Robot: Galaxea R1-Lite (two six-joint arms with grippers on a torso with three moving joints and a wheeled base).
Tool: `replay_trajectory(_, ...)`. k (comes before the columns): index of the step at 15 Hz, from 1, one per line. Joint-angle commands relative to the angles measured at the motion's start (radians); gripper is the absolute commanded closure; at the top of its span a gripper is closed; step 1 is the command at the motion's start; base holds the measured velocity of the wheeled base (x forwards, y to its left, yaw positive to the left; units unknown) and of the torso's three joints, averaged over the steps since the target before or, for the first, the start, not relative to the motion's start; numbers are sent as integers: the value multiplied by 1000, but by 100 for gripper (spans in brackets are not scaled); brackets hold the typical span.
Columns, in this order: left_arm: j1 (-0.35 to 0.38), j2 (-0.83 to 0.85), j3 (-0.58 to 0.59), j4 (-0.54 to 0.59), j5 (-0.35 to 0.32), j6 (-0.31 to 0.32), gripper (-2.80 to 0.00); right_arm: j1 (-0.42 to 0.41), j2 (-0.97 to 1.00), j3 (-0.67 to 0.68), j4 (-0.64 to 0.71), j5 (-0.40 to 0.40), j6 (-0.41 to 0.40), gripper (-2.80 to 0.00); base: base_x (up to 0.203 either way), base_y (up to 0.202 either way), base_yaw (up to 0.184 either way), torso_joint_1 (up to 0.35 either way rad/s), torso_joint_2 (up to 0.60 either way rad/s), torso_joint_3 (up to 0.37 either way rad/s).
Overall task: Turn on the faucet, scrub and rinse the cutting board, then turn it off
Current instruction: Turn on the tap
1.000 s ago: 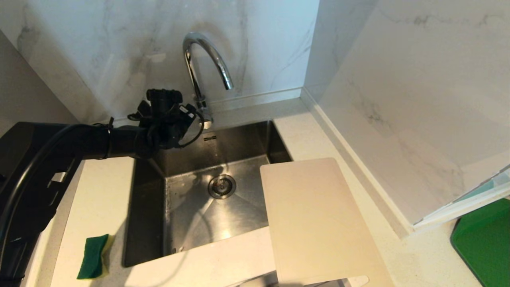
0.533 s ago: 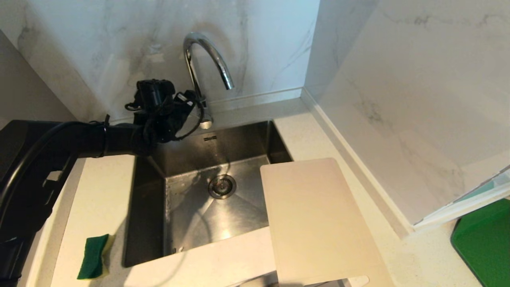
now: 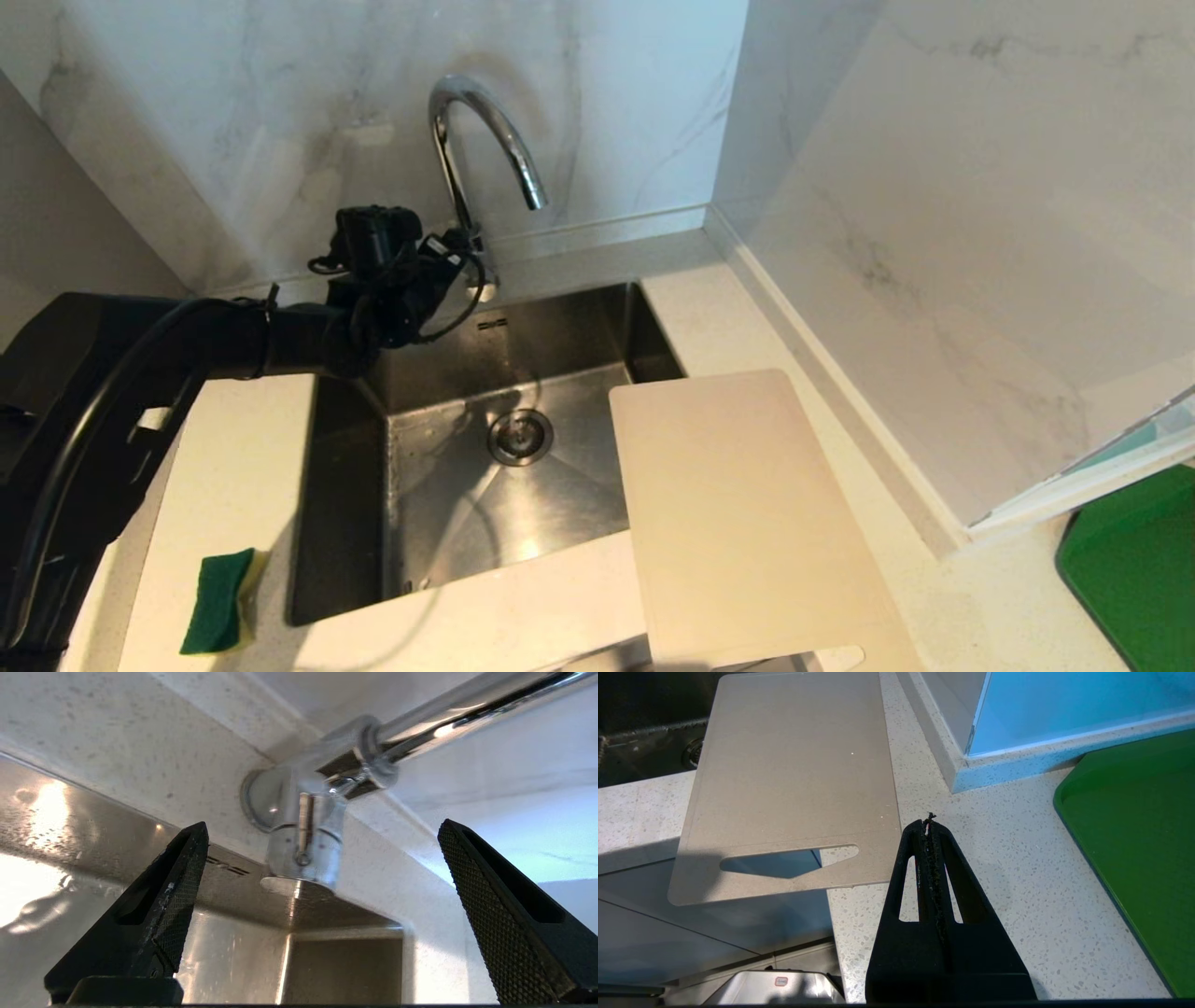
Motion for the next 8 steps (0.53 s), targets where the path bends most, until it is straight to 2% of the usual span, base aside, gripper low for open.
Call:
replay_trajectory(1,15,17,0,-1,3,-8,-280,0,0,2,0,1,0,0,0,0,0,0,0,0)
replay_trajectory(8,28,36,17,17,9,-15,-280,0,0,2,0,1,0,0,0,0,0,0,0,0)
